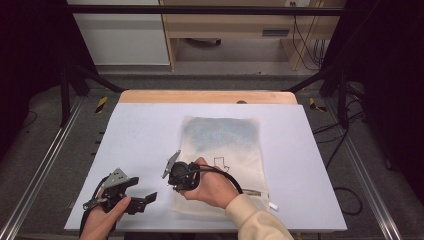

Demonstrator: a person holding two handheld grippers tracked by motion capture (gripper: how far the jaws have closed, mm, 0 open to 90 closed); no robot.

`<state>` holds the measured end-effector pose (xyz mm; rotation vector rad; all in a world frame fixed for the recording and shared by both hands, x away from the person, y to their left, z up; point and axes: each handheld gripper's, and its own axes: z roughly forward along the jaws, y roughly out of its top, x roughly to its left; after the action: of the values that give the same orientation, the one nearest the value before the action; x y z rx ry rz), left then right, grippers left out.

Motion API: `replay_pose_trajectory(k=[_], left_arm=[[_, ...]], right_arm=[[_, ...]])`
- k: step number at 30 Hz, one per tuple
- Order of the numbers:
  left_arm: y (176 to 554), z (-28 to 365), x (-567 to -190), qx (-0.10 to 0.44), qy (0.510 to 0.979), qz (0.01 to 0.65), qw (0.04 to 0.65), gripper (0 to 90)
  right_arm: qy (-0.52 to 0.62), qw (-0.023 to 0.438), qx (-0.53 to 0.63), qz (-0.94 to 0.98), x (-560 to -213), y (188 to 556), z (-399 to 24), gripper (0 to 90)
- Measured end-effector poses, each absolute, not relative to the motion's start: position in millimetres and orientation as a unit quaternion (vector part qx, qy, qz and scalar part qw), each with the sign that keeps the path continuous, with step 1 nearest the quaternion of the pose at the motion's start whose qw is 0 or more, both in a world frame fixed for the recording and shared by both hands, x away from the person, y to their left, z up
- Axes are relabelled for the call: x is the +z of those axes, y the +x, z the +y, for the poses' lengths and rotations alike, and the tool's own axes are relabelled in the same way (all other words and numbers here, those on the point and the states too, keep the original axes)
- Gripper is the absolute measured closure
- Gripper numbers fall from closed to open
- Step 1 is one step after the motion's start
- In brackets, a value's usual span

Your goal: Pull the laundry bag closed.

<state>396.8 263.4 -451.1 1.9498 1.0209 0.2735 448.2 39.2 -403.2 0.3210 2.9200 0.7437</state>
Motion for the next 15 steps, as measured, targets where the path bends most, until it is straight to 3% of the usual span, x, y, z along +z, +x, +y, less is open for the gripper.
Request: replay_pose_trajectory(k=[15], left_arm=[[397.6, 227.7, -457.4, 0.031, 0.780, 0.385, 0.493, 11.2]], right_arm=[[0.096, 0.068, 0.249, 0.961, -389.8, 448.4, 38.1, 81.8]])
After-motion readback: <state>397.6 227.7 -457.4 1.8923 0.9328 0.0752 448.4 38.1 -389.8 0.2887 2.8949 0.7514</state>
